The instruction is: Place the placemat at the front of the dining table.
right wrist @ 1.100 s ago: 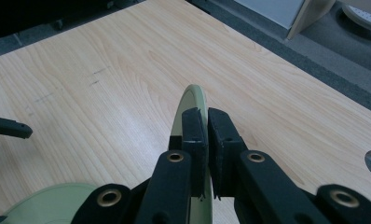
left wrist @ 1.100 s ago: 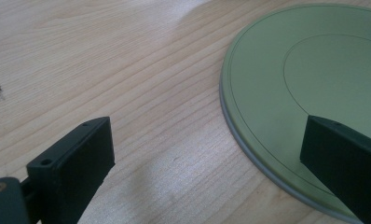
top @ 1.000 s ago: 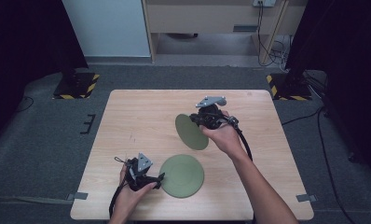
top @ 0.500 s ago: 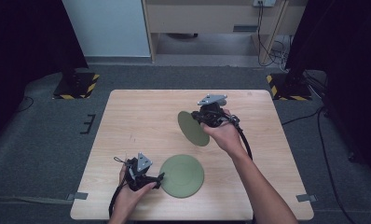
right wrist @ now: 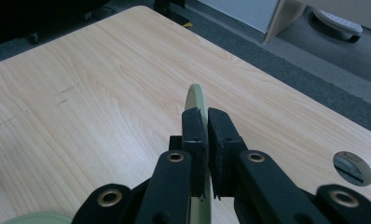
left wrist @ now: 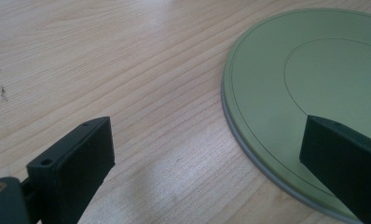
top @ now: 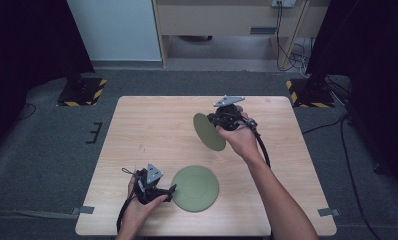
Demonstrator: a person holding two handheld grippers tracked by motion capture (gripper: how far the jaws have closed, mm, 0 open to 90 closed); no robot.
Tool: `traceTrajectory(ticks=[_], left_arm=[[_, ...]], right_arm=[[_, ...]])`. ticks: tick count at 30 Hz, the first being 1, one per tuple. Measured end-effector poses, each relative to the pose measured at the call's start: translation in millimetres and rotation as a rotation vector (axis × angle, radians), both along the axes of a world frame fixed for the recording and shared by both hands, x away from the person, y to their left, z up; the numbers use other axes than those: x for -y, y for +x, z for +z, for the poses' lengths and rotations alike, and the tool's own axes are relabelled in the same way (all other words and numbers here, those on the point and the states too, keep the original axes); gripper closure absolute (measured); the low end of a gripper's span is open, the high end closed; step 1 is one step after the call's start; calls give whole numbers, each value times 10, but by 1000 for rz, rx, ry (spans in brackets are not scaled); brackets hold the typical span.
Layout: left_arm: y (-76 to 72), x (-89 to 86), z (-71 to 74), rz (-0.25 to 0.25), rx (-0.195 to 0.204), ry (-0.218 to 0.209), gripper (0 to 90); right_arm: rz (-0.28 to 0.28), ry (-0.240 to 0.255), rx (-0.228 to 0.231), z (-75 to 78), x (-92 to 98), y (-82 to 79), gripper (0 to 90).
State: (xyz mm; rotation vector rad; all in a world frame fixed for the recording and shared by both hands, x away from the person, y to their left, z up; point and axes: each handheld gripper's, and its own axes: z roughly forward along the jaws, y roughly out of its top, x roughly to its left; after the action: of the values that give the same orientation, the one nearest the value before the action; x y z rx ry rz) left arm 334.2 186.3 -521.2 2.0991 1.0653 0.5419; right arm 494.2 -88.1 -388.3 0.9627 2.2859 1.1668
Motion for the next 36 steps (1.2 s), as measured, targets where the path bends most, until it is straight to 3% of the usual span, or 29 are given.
traceTrajectory(ticks=[16,21,36], left_arm=[[8,-55,4,8,4,-7,21],[5,-75,22,17,23,-6,24],[12,-106,9,17,15,-5,23]], right_arm=[[-56,0,-3,19,-1,244,864],[-69,1,2,45,-7,317,864],[-124,10,0,39,22,470,864]])
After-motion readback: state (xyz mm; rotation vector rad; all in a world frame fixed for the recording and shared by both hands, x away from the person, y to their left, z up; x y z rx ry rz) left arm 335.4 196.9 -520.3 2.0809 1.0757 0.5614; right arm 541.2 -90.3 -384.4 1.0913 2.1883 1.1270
